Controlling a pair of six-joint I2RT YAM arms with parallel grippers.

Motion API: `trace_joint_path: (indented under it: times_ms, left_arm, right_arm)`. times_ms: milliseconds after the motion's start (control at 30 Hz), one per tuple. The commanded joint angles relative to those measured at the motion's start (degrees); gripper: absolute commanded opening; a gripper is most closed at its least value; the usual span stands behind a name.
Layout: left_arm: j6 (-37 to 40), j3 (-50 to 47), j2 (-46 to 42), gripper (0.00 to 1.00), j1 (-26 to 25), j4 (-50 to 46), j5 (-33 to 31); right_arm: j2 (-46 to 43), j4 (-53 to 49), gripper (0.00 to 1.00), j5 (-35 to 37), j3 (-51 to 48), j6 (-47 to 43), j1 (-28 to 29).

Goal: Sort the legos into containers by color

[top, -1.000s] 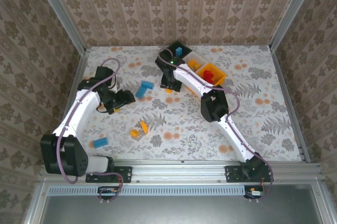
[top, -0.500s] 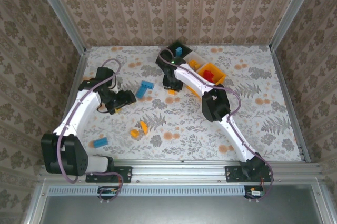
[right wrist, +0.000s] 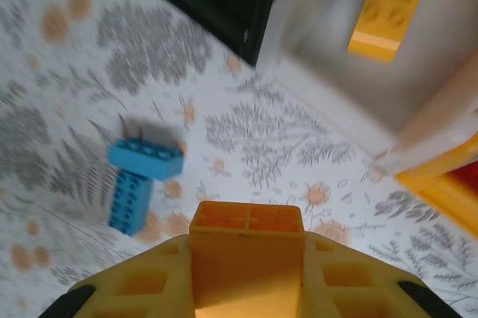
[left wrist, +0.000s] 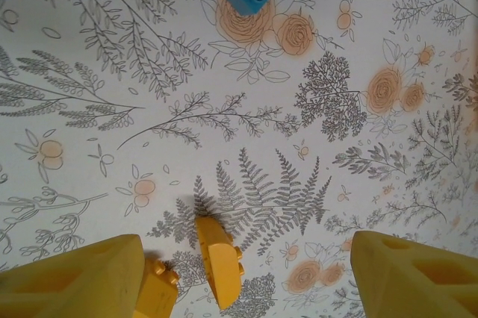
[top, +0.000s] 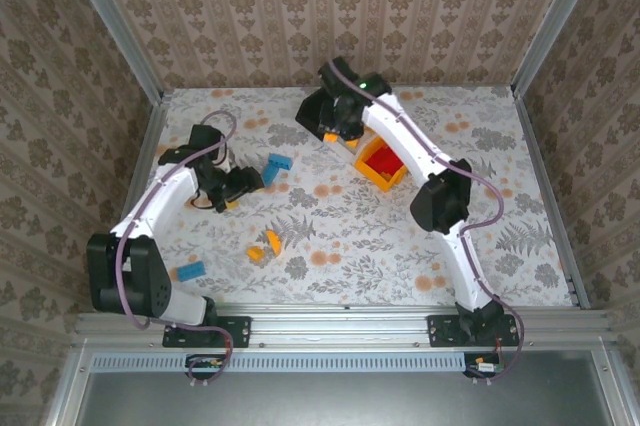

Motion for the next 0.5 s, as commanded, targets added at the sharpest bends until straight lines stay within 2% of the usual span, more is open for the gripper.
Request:
trace_joint_path:
  times_ms: [0,267,467]
  left_arm:
    - [-1.06,1.43,1.28,0.74,-1.28,1.06,1.2]
    - [-1.57,2.07,2.14,0.74,-3.09,0.82,1.2]
    - [-1.74,1.18,1.33,0.74,-3.63,0.18,1.12]
  right_arm:
    - [0.75,-2.46,0.27,-1.28,2.26,-1.64,-4.25]
    - [5.92,-0.8,0.26,-2.93,5.67,-2.17,-10.94]
    - [9.35,0.27,0.26,-3.15,6.1,-3.34,-12.65]
